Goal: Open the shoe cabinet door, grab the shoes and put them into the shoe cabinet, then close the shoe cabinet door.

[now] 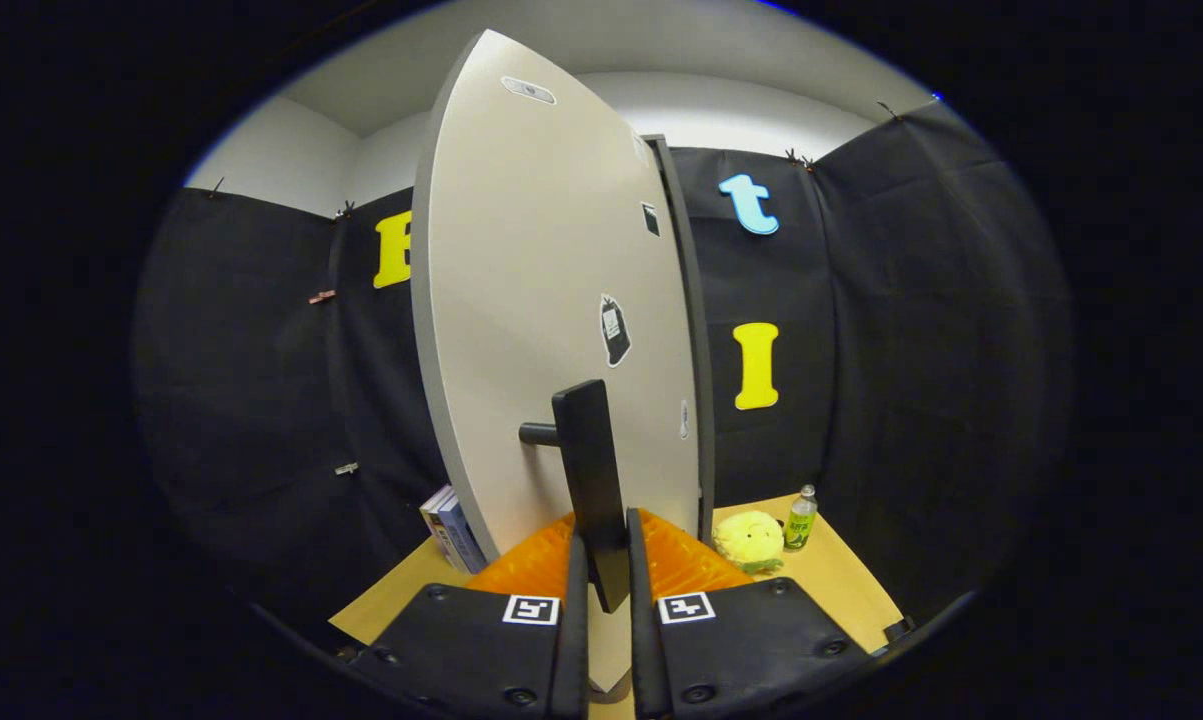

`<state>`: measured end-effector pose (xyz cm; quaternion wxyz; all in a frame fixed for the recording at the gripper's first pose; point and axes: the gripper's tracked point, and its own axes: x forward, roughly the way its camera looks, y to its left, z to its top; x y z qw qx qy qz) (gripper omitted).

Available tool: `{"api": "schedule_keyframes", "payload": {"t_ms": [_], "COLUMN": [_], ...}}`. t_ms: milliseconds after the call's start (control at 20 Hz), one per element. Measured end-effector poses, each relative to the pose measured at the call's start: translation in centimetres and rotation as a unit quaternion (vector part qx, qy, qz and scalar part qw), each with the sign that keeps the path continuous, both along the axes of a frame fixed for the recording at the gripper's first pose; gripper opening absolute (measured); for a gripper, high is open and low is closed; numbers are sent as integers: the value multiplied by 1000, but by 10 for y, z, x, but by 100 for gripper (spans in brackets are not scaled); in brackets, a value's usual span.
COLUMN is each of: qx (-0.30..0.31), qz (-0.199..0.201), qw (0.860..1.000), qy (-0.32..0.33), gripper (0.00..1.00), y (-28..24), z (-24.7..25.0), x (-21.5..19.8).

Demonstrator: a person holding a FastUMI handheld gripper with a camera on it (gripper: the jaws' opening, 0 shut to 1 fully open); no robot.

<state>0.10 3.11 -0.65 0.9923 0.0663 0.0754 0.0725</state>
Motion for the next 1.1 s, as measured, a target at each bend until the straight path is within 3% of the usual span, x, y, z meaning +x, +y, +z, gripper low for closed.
{"api": "schedule_keyframes", "payload": {"t_ms": [300,800,950,1100], "qx": [-37,5,19,11], "qz": [-20,-24,-6,-13], "qw": [999,1000,1000,1000], "qy": [4,2,0,-3], "gripper": [19,16,16,18], "y": [-40,-92,-88,-93], "z": [0,3,2,2], "x": [-1,-4,-12,-17]}}
